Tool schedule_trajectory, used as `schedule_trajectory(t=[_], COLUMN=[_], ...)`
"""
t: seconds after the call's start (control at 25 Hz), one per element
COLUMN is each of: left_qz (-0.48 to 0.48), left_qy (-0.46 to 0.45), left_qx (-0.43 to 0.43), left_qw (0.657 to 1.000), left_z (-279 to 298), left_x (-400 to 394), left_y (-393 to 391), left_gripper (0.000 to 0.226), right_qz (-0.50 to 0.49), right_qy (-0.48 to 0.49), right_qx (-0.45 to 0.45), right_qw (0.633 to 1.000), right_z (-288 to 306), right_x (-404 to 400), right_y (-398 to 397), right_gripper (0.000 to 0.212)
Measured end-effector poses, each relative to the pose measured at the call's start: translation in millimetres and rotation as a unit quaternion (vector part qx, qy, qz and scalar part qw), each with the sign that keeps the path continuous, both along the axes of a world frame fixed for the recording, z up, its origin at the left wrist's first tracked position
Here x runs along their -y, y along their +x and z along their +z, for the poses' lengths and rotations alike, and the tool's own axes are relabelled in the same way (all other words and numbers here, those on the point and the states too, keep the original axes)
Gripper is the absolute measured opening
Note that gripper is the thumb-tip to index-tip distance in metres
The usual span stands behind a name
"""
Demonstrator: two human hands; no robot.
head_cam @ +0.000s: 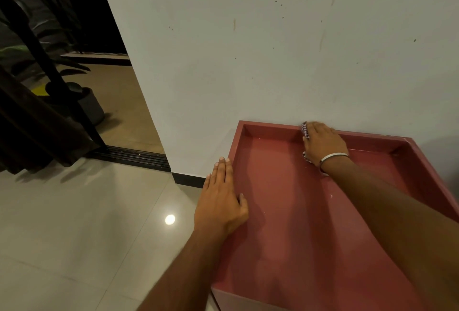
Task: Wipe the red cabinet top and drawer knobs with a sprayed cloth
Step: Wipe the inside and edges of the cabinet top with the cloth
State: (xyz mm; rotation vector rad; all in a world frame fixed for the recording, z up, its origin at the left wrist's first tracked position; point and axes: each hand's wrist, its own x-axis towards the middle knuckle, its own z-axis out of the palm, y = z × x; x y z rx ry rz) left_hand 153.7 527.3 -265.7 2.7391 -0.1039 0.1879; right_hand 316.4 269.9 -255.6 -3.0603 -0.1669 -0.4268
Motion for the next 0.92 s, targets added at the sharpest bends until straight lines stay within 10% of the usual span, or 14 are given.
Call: schedule_trajectory(t=[0.92], left_qz=[-0.005], left_qy=[0.003], left_qx=[0.017], left_qw=[1.0], left_z=[-1.4], left_x=[-2.0], left_y=[0.8], left_gripper=[0.083], right_qz=[-0.092], right_qy=[-0.014], right_qx=[-0.036], right_qw=[0.995], right_z=[7.7], right_x=[111.0], right_y=[-16.6], right_gripper=[0.044])
